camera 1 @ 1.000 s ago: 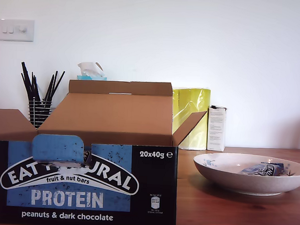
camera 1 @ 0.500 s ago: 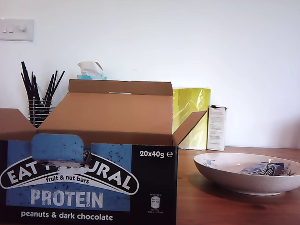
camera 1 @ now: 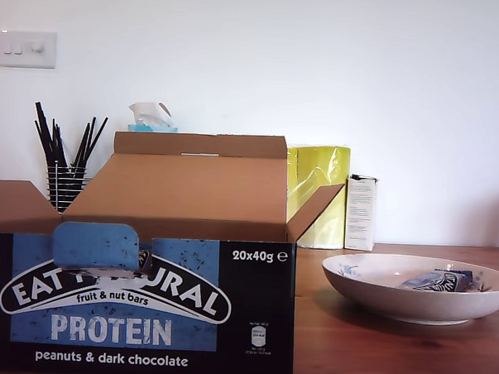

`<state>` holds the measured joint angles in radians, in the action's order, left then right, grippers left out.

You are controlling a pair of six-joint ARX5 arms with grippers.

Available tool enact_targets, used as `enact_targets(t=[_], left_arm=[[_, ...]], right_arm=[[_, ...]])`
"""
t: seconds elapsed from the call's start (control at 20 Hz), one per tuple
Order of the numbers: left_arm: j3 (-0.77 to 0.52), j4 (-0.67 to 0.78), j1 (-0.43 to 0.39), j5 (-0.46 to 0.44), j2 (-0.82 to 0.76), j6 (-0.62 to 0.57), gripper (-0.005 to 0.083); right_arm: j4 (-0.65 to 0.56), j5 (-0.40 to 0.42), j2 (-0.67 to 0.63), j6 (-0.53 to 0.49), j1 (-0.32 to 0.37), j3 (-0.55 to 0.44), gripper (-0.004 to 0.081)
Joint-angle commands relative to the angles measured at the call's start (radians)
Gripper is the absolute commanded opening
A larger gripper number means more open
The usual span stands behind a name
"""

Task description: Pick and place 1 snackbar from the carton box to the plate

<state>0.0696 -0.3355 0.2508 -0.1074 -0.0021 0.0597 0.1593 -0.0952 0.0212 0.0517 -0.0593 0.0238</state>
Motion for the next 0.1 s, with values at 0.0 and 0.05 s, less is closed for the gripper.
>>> enact_targets(t=[0.0,0.05], left_arm=[[-0.016,-0.008,-0.001,-0.002,-0.01,-0.008,-0.0019],[-0.016,-0.012,-0.001,-0.002,-0.01,-0.008,-0.0019]], right_arm=[[-0.005,0.0,-0.006,0.0,0.001,-0.017,-0.0013],[-0.005,0.0,-0.006,0.001,0.001,-0.017,-0.0013]])
